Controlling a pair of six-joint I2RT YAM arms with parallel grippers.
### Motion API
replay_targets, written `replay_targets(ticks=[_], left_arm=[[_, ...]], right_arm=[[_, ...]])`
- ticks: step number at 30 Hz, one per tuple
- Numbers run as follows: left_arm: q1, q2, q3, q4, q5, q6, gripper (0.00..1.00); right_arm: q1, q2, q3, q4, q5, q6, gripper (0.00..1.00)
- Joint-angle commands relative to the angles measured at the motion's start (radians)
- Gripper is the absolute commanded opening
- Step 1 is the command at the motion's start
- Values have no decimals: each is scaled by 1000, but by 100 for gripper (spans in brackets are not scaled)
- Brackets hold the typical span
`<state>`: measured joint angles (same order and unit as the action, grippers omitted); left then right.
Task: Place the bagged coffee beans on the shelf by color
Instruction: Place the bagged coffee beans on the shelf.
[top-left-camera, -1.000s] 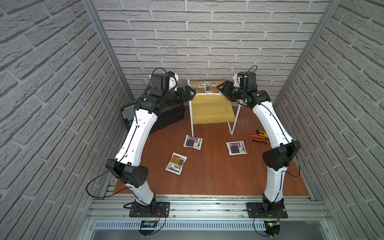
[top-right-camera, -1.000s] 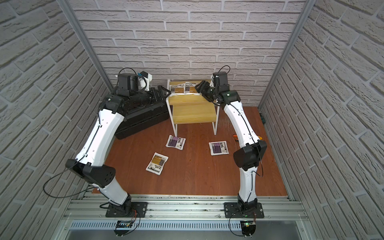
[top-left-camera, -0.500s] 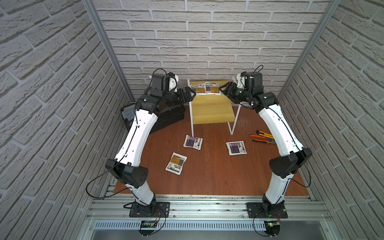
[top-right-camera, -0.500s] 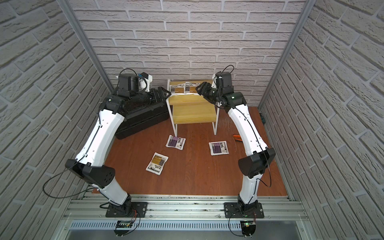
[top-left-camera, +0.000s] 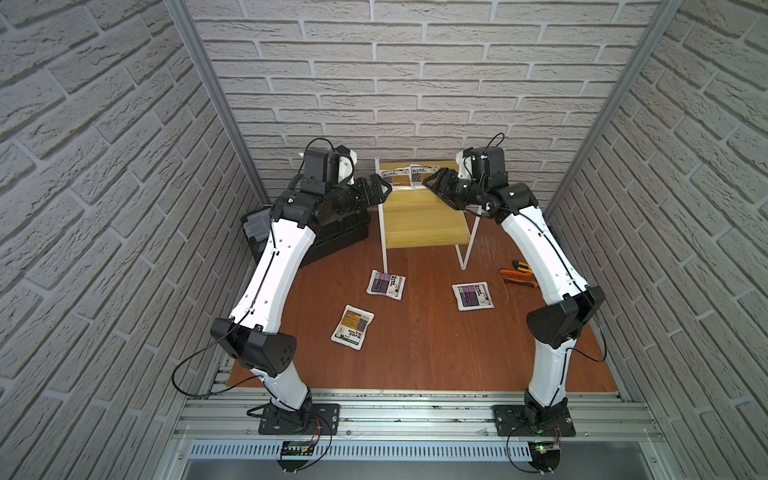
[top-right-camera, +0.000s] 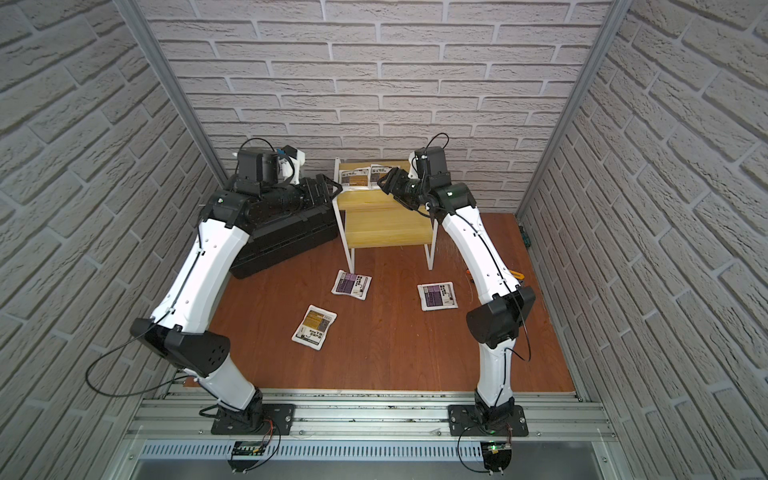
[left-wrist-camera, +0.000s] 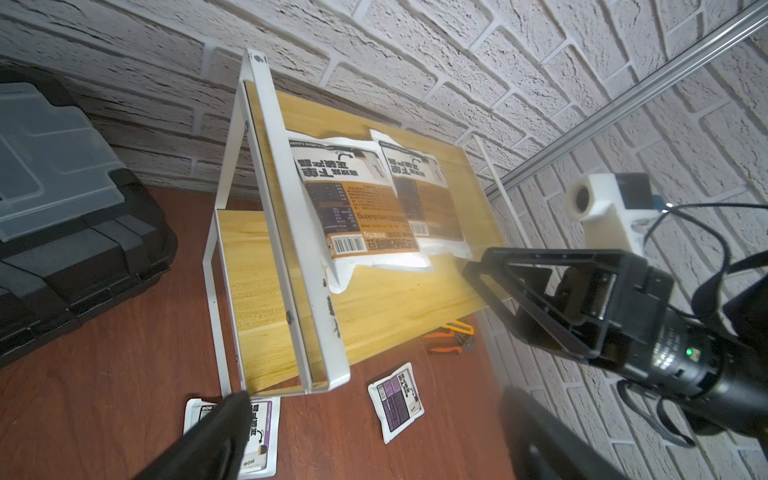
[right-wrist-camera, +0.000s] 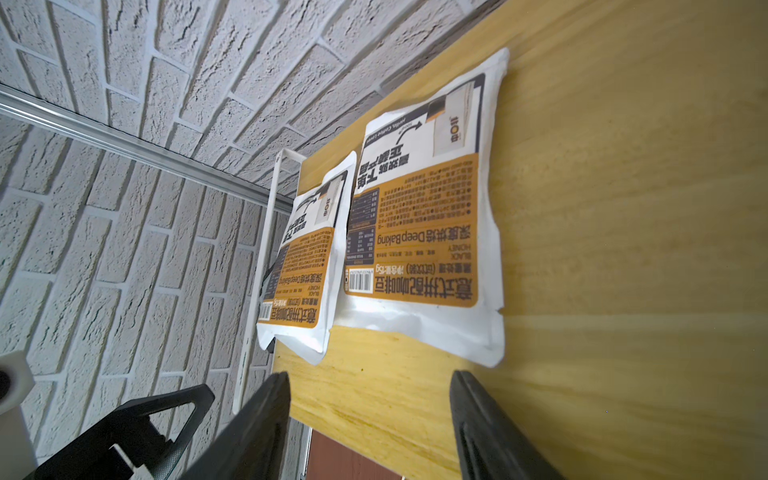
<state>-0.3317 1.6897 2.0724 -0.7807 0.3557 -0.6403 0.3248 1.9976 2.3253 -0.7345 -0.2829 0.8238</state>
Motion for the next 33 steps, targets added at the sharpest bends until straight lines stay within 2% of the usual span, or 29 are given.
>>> replay_targets(ticks=[1,12,17,28,33], left_arm=[[-3,-38,-18,48,-6,19,98],[-4,-50,-27,49,-7,24,98],[-4,-73,-57,48,-31,30,99],[-2,-268,-312,99,-225,31,98],[-1,-389,-477,85,-326,14,99]], right_arm=[[3,26,44,7,3,5,66],[-7,42,59,-3,17,2,66],[-8,-12,2,7,-6,-12,66],[-4,-221,-217,60,-51,-35,66],[9,-318,-332,85,-70,-44,66]])
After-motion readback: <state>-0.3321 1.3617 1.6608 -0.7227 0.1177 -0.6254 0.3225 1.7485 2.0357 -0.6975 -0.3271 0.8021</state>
